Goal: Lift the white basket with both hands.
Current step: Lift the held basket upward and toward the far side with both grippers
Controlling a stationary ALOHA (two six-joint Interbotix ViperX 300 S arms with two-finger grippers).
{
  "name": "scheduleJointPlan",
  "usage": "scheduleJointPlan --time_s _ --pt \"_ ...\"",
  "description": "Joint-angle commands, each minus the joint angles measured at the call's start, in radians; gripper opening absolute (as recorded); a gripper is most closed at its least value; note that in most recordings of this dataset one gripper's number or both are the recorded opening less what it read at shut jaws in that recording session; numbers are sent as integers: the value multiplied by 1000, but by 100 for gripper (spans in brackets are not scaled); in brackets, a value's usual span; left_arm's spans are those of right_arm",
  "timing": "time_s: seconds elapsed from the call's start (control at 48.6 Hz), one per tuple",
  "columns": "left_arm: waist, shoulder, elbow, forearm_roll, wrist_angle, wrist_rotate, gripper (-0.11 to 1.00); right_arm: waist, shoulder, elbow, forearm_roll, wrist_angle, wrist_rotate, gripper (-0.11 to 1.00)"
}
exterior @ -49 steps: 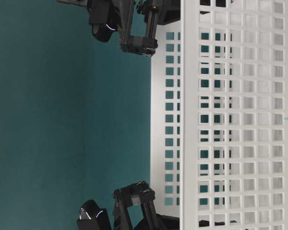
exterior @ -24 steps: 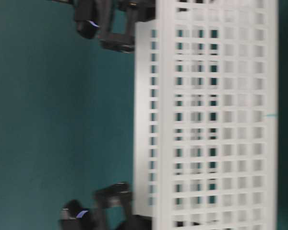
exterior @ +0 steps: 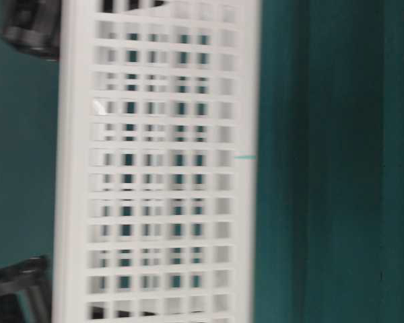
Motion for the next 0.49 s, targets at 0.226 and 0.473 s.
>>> scheduleJointPlan --time_s 0.226,0.473 --pt "3 -48 -192 3 169 52 0 6 -26 -164 6 149 -12 19" --pt "3 -49 -341 3 249 74 0 8 -37 -330 5 238 -15 19"
